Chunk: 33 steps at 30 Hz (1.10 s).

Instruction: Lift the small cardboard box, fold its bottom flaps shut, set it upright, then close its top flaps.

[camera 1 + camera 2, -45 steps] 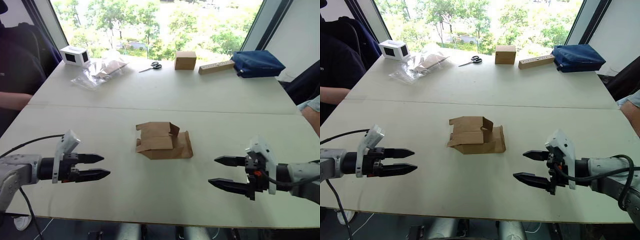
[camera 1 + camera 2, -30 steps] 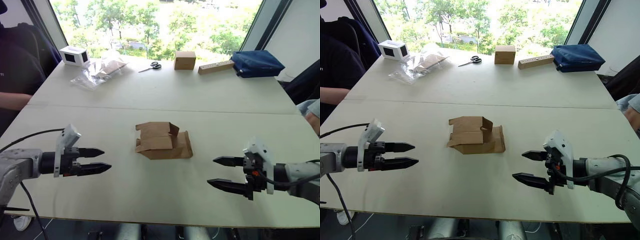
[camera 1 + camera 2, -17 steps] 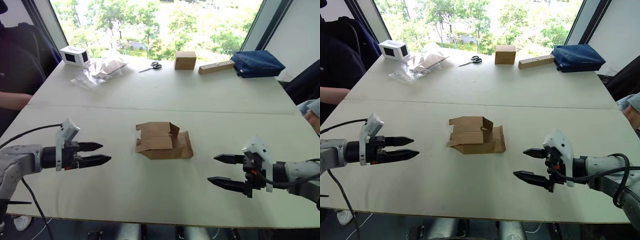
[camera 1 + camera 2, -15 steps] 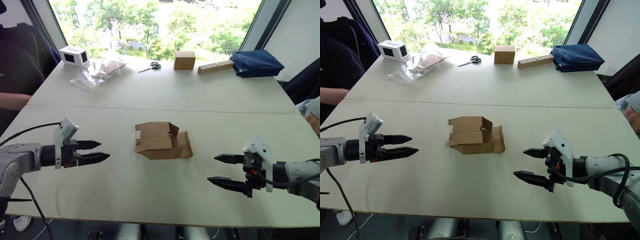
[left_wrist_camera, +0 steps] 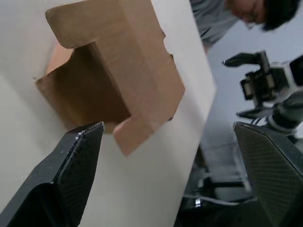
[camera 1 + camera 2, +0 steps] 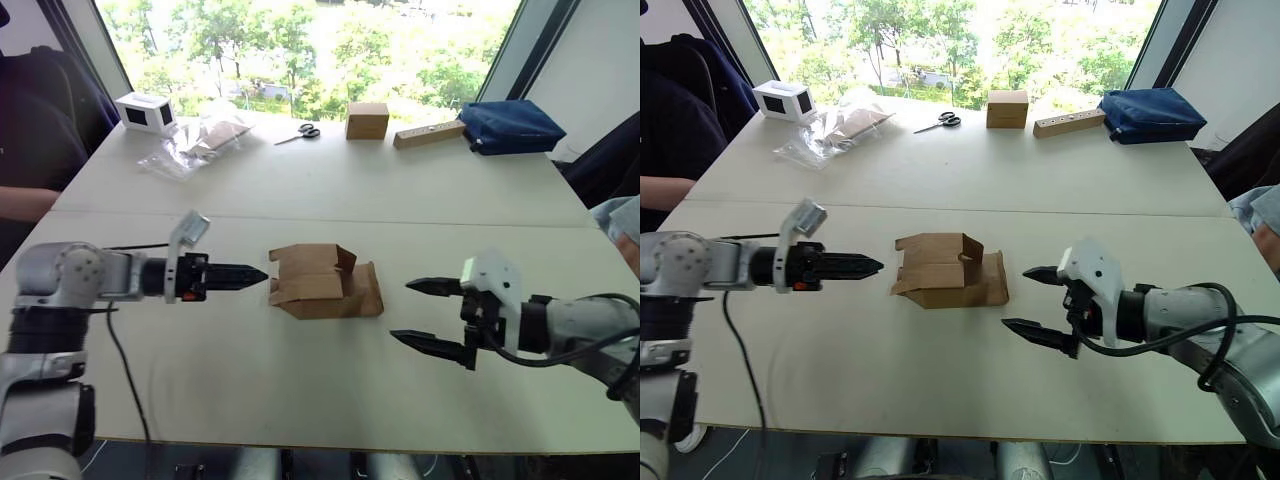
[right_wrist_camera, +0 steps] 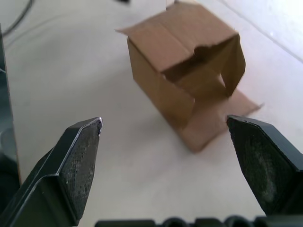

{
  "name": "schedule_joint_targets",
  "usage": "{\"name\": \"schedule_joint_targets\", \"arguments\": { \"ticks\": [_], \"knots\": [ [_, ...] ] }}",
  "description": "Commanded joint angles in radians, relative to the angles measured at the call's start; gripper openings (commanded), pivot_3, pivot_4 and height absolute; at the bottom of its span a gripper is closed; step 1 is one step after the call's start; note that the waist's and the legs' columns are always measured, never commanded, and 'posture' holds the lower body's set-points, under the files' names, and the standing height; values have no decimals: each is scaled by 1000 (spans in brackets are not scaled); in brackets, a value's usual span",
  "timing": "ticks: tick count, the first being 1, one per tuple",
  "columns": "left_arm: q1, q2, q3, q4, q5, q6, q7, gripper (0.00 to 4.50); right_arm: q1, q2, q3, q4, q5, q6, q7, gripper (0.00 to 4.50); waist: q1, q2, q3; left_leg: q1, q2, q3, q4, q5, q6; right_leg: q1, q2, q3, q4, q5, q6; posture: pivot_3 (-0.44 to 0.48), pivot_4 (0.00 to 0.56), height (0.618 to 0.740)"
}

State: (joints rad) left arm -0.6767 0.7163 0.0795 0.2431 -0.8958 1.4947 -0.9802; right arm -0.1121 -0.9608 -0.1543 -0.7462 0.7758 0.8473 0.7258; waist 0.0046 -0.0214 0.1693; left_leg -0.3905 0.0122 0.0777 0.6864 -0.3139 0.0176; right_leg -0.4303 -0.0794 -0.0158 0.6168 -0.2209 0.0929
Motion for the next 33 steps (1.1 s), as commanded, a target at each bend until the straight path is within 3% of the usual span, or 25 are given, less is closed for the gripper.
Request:
{"name": "schedule_joint_targets", "arguments": {
  "ticks": [1,10,21,24,33],
  "knots": [
    [-47,-39,-27,66,47,-47,10,4500,-41,9,71,-63,-60,7,-66,4407,1,0,0,0,0,0,0,0,0,0,0,0,0,0,0,0,150,740],
    [-109,-163,-45,214,86,-92,-26,4500,-43,63,113,-121,-57,61,-164,4407,8,0,0,-1,-1,0,1,0,0,0,-1,0,0,0,-1,0,150,740],
    [-172,-319,-43,367,155,-204,-25,4500,11,41,71,-135,-61,63,-156,4407,6,0,0,-1,-1,0,1,0,1,0,-1,0,0,0,-1,0,150,740],
    [-177,-331,-47,374,161,-204,-43,3697,21,33,67,-133,-69,53,-141,4500,6,0,0,-1,-1,-1,1,0,1,0,-1,0,0,0,-1,0,150,740],
    [-188,-333,-42,378,172,-195,-61,93,13,34,54,-111,-79,41,-125,4500,7,0,0,-1,-1,-1,1,0,1,0,-1,0,0,0,0,0,150,740]
  ]
}}
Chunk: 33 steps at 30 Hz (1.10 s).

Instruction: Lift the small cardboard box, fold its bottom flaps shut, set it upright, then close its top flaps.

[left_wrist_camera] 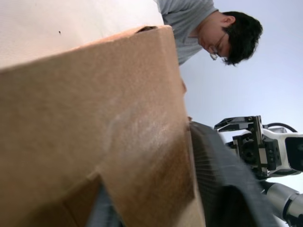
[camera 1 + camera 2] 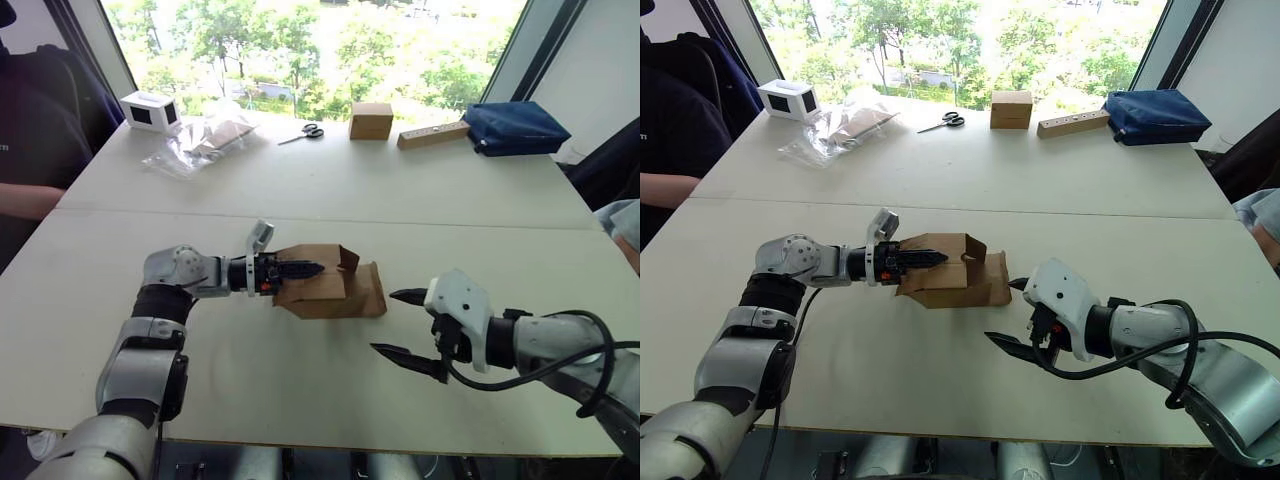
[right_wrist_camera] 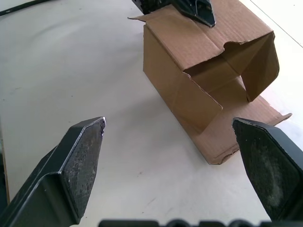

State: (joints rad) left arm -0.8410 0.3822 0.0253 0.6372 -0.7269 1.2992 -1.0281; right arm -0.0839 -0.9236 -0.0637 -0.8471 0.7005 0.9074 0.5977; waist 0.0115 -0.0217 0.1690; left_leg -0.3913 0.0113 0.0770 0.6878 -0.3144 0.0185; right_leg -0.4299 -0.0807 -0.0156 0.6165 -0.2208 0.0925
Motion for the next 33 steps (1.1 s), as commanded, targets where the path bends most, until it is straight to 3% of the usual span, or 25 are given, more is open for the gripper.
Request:
{"name": "schedule_joint_targets", "arguments": {
  "ticks": [1,6,10,15,18,23,24,25,29,33],
  "knots": [
    [-23,4,13,-23,0,4,-17,31,-18,1,-36,-6,-5,-20,1,4500,0,0,0,0,0,0,0,0,0,0,0,0,0,0,0,0,150,740],
    [-25,31,15,-77,-11,13,-39,31,-30,28,-46,13,15,-17,-9,4500,0,0,0,0,0,0,0,0,0,0,0,0,0,0,0,0,150,740],
    [-24,61,28,-182,-15,-56,-66,31,-54,112,-138,48,137,14,-58,4500,-1,0,0,0,0,0,0,0,0,0,0,0,0,0,0,0,150,740],
    [-67,84,77,-369,11,-340,-105,31,-186,327,-340,218,463,-12,-321,4500,1,-1,0,0,1,0,0,0,-1,0,-2,0,0,1,-1,0,150,740],
    [-130,109,34,-359,63,-435,-149,31,-285,431,-362,293,610,-67,-476,4500,-1,1,0,0,1,0,0,0,-1,0,-2,-1,0,1,-3,0,150,740],
    [-217,129,-29,-344,135,-574,-244,31,-422,553,-322,352,661,-155,-620,4500,-4,2,0,0,1,1,-1,0,-1,0,-1,-1,0,2,-2,0,150,740],
    [-229,131,-37,-340,144,-588,-256,0,-439,565,-318,360,663,-170,-635,3963,-5,2,0,0,1,1,-1,0,-1,0,-1,-1,0,2,-2,0,150,740],
    [-236,133,-42,-334,150,-598,-265,0,-448,572,-316,364,666,-179,-647,3774,-6,2,0,0,1,1,-1,0,-1,-1,-1,-1,0,2,-2,0,150,740],
    [-318,133,-39,-289,155,-640,-321,0,-524,549,-250,377,551,-211,-624,2239,-9,2,0,-1,1,1,-1,0,0,-1,0,-1,-1,2,-2,0,150,740],
    [-347,130,-38,-278,151,-650,-355,0,-545,553,-232,377,546,-227,-625,799,-15,2,0,-1,1,1,-1,0,1,-1,0,0,0,2,-1,0,150,740]
  ]
}}
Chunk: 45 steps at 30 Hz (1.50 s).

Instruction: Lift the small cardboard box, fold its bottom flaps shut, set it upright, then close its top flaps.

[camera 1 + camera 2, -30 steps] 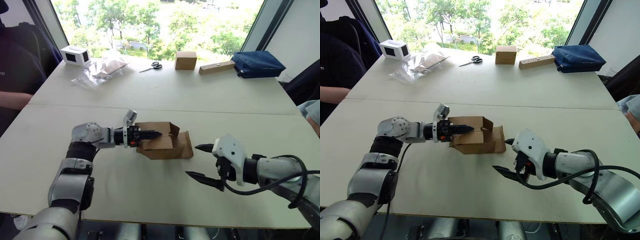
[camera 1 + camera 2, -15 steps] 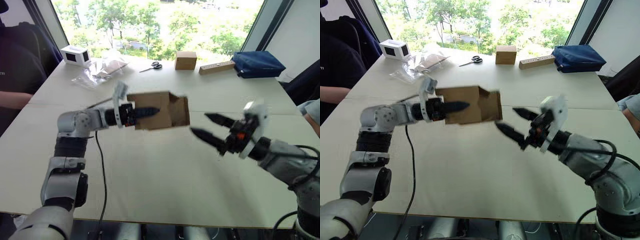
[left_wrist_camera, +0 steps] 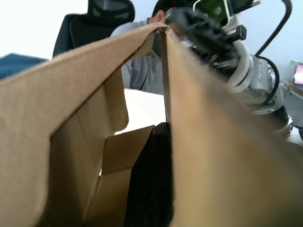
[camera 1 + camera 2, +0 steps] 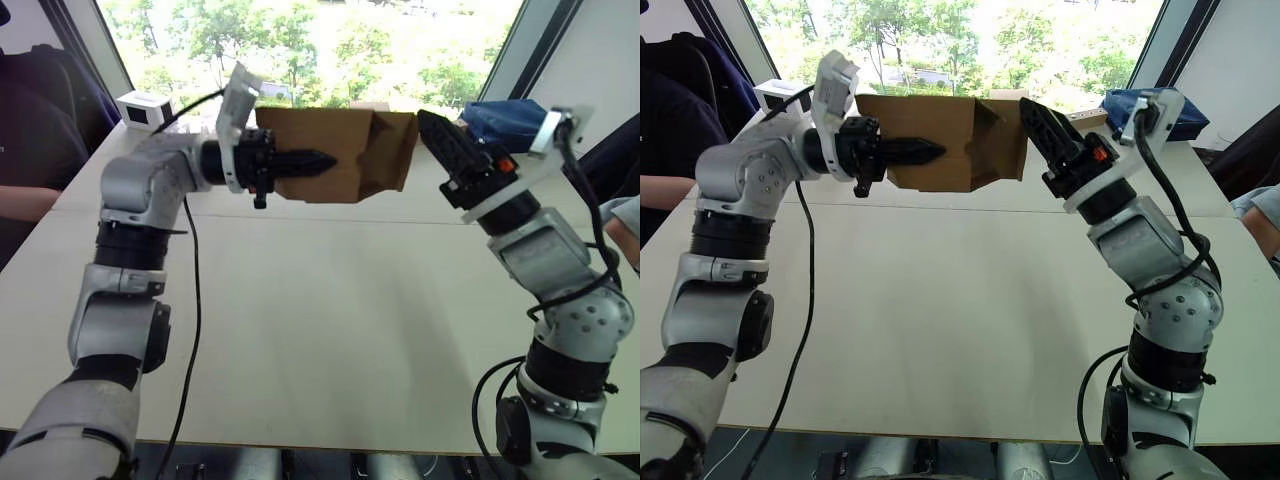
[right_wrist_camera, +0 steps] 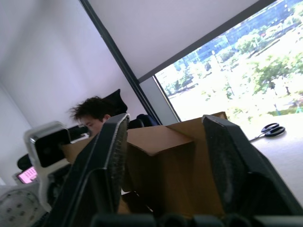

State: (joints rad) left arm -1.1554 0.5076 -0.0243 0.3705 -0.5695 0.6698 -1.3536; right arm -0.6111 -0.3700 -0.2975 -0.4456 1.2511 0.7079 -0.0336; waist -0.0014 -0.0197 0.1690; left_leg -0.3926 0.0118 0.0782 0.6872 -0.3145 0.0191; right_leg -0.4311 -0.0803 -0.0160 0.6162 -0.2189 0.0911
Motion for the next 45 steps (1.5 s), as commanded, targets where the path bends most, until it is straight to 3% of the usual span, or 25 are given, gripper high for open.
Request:
{"name": "schedule_joint_targets", "arguments": {
  "ticks": [1,2,26,45],
  "knots": [
    [-34,5,11,-11,-6,-22,-36,0,-18,-1,4,-24,-7,-29,7,438,-6,0,0,0,0,0,0,0,0,0,0,0,0,0,0,0,150,740],
    [-36,6,12,-10,-7,-21,-42,0,-18,-4,7,-23,-9,-29,9,119,-9,0,0,0,0,0,0,0,0,0,0,0,0,0,0,0,150,740],
    [-26,-17,19,-76,-41,38,-40,0,-39,27,188,-39,-52,6,88,119,-13,0,0,0,1,0,0,0,0,-1,1,0,0,0,1,0,150,740],
    [-58,-39,28,59,0,-34,0,0,25,-66,110,-106,-5,23,130,119,-13,0,0,0,1,0,0,0,0,-1,1,0,0,0,1,0,150,740]
  ]
}}
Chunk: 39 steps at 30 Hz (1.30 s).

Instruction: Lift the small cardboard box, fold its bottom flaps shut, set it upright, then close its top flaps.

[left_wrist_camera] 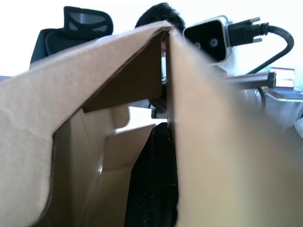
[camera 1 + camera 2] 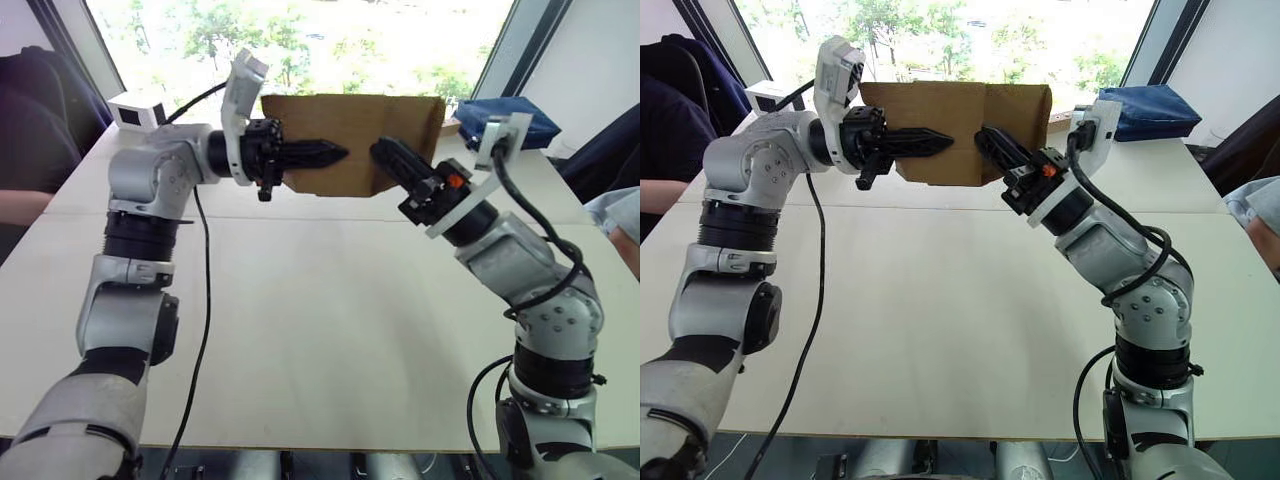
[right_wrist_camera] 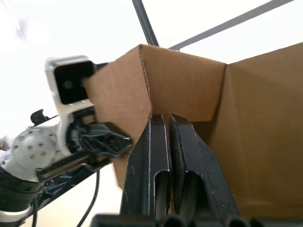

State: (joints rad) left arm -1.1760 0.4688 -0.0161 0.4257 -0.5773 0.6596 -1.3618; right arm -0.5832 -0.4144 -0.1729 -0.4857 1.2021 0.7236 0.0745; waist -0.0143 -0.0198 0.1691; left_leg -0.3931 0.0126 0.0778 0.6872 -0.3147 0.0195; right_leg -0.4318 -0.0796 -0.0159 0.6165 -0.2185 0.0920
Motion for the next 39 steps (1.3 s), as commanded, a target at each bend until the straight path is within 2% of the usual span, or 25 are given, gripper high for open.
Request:
{"name": "schedule_joint_targets", "arguments": {
  "ticks": [1,14,23,29,39],
  "knots": [
    [-40,-1,21,8,9,-26,8,0,0,-30,-17,-71,51,12,24,119,1,0,0,0,0,0,0,0,0,0,0,0,0,0,0,0,150,740],
    [-55,4,29,38,12,-31,5,0,145,-145,-125,-119,176,9,15,119,0,0,0,0,0,0,0,0,0,0,0,0,-1,0,0,0,150,740],
    [-63,-6,32,30,-2,-16,0,0,223,-146,-76,-89,46,-1,20,119,3,0,0,0,0,0,0,0,0,0,0,0,0,0,0,0,150,740],
    [-61,-6,28,20,-3,-8,0,0,204,-116,-41,-30,-62,-29,62,119,2,0,0,0,0,0,0,0,0,0,0,0,0,0,0,0,150,740],
    [-36,-9,24,-33,-20,24,5,0,122,-33,-5,20,-119,-43,95,119,3,0,0,0,0,0,0,0,0,0,0,0,0,0,0,0,150,740]
  ]
}}
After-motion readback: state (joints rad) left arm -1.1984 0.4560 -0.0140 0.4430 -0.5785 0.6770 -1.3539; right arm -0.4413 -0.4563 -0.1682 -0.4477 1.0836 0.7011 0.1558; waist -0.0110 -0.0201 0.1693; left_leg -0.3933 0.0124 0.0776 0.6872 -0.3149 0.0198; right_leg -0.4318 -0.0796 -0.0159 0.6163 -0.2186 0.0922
